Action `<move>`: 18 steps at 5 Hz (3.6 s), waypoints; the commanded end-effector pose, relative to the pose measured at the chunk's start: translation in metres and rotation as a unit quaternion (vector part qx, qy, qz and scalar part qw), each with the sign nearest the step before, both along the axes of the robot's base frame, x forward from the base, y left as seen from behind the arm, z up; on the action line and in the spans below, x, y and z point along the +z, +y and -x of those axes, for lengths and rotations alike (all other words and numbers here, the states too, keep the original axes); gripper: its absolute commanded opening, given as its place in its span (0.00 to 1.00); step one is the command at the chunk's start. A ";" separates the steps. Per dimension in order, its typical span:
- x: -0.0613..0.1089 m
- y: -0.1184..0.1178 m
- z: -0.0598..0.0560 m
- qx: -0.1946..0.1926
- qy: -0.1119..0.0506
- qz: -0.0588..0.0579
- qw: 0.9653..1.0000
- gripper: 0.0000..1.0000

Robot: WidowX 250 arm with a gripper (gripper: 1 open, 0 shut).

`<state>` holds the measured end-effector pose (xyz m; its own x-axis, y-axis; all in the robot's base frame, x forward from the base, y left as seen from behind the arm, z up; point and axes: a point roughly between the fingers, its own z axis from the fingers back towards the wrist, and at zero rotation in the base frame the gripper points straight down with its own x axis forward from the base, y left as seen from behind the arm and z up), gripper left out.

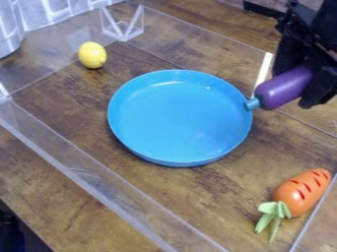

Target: Put the purple eggplant in the blue tray

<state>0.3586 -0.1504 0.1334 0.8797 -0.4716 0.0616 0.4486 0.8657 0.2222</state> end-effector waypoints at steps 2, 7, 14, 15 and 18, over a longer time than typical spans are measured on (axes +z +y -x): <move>0.045 0.015 0.019 0.033 -0.054 0.021 0.998 0.00; -0.040 0.089 0.042 0.130 -0.032 0.019 0.991 0.00; -0.069 0.100 0.001 0.171 -0.099 0.056 0.979 0.00; -0.071 0.100 -0.001 0.174 -0.105 0.065 0.977 0.00; -0.069 0.099 0.002 0.181 -0.118 0.087 0.972 0.00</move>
